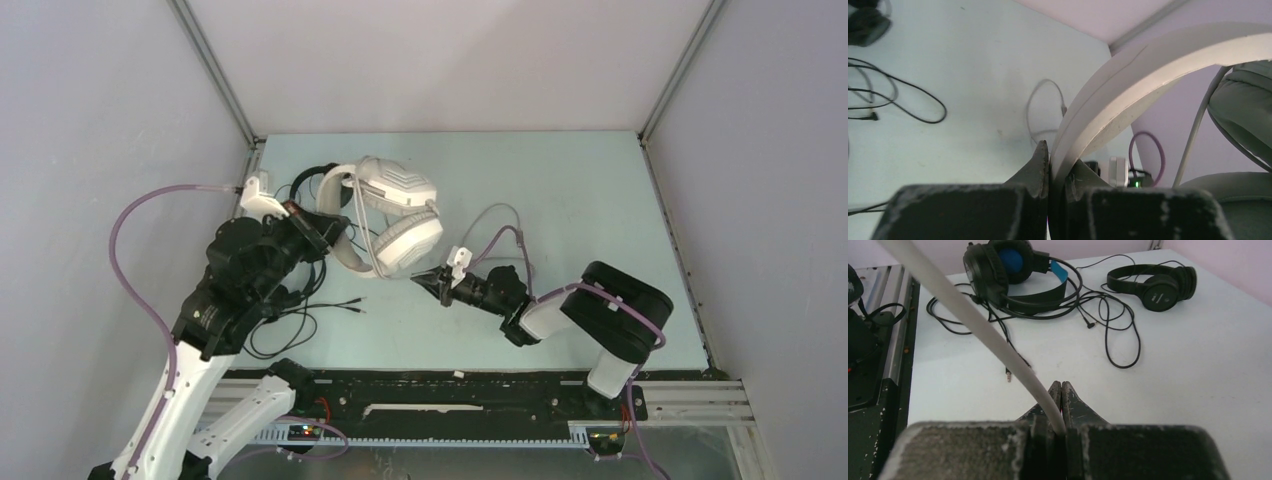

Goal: Wrap the headphones
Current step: Wrap the headphones cable around the headphones.

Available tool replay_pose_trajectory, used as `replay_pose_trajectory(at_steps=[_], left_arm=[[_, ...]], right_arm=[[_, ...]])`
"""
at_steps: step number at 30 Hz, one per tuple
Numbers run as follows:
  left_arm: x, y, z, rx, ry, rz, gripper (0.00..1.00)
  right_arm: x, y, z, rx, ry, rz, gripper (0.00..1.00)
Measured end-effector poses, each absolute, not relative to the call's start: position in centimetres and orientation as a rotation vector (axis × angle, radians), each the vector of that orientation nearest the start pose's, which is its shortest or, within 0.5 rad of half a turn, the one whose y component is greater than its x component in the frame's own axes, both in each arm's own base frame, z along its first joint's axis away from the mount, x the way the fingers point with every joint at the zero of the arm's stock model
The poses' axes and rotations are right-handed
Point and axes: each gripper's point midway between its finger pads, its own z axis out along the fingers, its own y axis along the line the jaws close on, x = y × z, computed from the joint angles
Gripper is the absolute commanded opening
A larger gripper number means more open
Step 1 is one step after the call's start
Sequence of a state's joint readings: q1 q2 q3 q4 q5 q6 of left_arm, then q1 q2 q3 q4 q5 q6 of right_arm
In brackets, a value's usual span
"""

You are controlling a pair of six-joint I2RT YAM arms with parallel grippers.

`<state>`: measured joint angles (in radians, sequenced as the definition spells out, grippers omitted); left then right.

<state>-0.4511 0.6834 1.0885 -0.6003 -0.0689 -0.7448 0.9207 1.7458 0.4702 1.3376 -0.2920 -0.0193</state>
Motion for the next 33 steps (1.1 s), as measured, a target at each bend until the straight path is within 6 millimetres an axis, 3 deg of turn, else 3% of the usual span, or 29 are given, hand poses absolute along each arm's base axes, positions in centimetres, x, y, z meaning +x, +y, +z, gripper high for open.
replay_pose_trajectory(at_steps=[5,8,12,17,23,30,33], left_arm=[[21.8,-16.0,35.0,-0.136,1.872,-0.927,0.0],[21.5,-17.7,34.7,-0.036,1.902,-0.996,0.0],[20.7,-18.9,34.6,0.031,1.923,-1.069,0.0],[20.1,-19.6,35.7,0.074,1.887,-1.132,0.0],[19.7,-19.9,36.0,0.075,1.889,-1.176,0.0],[19.2,-20.2,36.3,0.086,1.885,-1.21,0.0],[19.1,-20.3,36.3,0.101,1.885,-1.209,0.0]], right_arm=[[23.9,36.4,14.9,-0.888,1.299,0.939,0.0],[24.3,35.7,16.1,-0.872,1.299,0.969,0.1],[24.1,35.2,16.9,-0.87,1.308,0.993,0.14],[23.6,35.4,15.6,-0.902,1.343,1.013,0.16],[23.5,35.6,12.5,-0.918,1.424,1.03,0.17],[24.0,35.4,11.8,-0.904,1.449,1.027,0.01],[24.5,35.1,12.1,-0.886,1.441,1.02,0.0]])
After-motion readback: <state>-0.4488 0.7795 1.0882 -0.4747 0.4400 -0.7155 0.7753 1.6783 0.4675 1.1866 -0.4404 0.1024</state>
